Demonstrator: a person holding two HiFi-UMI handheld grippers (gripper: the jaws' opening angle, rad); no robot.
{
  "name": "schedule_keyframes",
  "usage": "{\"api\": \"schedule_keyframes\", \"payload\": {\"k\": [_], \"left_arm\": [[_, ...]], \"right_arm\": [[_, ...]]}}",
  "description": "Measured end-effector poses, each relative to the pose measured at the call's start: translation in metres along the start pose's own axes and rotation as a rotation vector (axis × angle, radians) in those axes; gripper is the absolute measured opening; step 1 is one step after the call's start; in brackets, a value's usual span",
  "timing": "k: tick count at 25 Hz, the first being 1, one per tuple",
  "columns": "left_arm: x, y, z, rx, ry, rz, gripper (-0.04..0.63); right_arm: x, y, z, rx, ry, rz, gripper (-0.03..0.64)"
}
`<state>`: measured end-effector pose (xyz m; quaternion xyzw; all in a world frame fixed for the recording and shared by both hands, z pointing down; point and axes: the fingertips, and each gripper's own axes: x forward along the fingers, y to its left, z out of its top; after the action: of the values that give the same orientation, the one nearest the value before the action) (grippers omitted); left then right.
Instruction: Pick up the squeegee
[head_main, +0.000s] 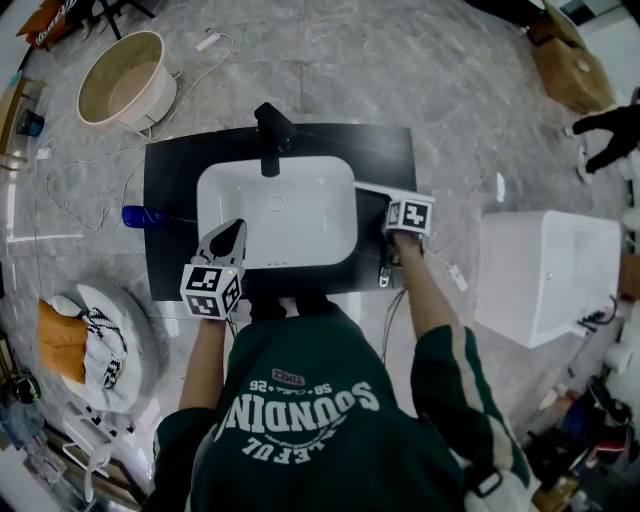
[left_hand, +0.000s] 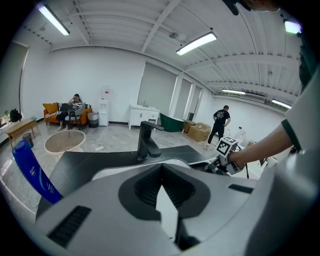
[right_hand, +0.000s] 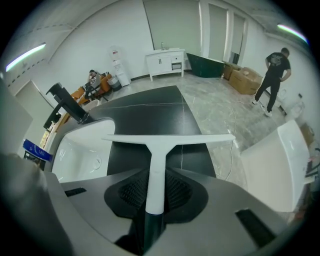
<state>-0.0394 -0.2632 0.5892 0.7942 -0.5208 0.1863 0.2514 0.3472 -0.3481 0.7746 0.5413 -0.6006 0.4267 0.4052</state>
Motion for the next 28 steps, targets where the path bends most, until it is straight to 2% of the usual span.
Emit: {"api": "schedule_keyframes", "payload": {"k": [3,11,19,28], "left_arm": [[-0.006,0.001,-0.001,0.0,-0.004,0.002,0.002],[-0.019,0.006,-0.004,0.002,-0.015,-0.003,0.002],[-0.03,0.008,-0.004,0.013,-0.037,-0.017,0.002],[-0.042,0.026,0.004,0.041,-0.065,-0.017,0.002]], "right_arm": [[-0.001,-0.003,-0.002,0.012,0.011,-0.008,0.07],[-0.012,0.015,-0.011,-0.053,-0.003,0.007,0.069],[-0.039,0.06,-0.016,-0.121,-0.078,0.076,0.069],[-0.072,0.107,-0.01,-0.136,-0.187,0.151,0.067]]}}
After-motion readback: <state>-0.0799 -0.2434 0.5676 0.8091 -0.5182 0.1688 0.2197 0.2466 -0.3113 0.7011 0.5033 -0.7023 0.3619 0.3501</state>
